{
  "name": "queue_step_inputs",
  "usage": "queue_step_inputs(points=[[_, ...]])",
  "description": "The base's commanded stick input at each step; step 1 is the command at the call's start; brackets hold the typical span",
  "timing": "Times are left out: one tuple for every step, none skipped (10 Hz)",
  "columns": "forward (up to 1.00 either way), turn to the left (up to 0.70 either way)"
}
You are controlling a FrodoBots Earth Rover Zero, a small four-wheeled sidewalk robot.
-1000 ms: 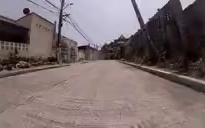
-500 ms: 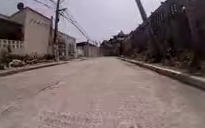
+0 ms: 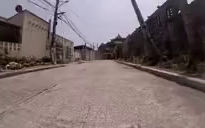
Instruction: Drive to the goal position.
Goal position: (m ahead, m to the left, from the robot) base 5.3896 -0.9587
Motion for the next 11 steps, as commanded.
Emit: queue_step_inputs(points=[[1.00,0.00],[1.00,0.00],[1.00,0.00],[1.00,0.00],[1.00,0.00],[1.00,0.00],[1.00,0.00],[1.00,0.00],[1.00,0.00],[1.00,0.00],[1.00,0.00]])
